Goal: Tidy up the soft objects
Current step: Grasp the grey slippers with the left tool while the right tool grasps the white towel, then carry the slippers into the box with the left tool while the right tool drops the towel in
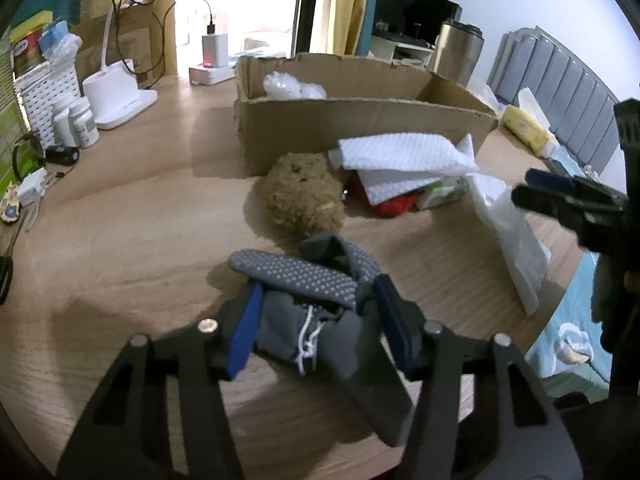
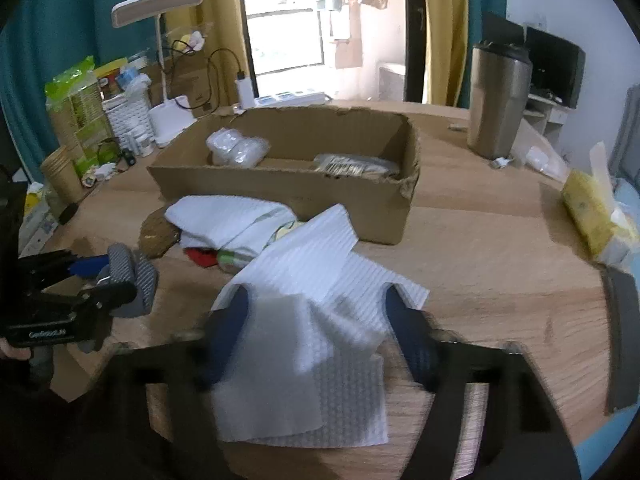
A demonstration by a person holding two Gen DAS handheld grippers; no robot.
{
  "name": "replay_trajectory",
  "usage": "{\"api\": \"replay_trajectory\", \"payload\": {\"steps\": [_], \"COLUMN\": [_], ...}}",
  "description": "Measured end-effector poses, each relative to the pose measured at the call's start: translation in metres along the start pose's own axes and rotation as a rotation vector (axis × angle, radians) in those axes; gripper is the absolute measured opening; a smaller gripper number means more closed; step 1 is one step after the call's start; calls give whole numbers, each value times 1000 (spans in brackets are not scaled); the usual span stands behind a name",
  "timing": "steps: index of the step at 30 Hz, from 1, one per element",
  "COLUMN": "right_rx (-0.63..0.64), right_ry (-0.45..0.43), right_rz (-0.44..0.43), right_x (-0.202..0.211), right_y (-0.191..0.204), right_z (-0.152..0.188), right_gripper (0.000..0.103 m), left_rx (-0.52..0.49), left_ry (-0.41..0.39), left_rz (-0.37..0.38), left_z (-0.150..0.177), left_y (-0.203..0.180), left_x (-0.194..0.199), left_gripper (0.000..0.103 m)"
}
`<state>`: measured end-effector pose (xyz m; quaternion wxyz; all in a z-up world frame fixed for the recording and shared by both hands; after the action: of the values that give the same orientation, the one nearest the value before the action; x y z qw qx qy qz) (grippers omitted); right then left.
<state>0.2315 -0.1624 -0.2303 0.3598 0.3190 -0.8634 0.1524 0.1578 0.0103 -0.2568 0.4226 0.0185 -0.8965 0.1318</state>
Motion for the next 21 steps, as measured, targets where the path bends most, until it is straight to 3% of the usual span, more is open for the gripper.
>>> {"api": "replay_trajectory", "payload": {"steps": [8, 10, 13, 14, 21], "right_rx": [0, -2, 7, 5, 5], "right_ry": [79, 81, 84, 83, 4], "right_rz": [-42, -48, -45, -50, -29], "right_x": [-23, -24, -25, -24, 1], "right_y": [6, 5, 3, 2, -9], "right_z": [21, 22, 23, 23, 3], "right_gripper": [77, 69, 36, 12, 8], "left_rx": [-22, -29, -35, -38, -51], "left_ry": [-11, -22, -38, -41, -68], "left_rz": [21, 26, 34, 37, 58], "left_z": [-6, -9, -14, -15, -29], "left_y": [-13, -17, -22, -24, -33], "left_x": [4, 8, 13, 14, 24], "left_gripper": [48, 48, 47, 46, 45]}}
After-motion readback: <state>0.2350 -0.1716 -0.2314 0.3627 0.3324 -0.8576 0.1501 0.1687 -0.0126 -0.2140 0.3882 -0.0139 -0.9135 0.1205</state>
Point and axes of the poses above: each gripper's, at about its wrist camera, not at the fingertips, and x roughly against the way its jaws point, y to its left, z to its underside, the point moved 10 cm from there along -x, roughly the way its jaws point, and after that the axes turned 8 degrees about x, right-handed, at the moved point
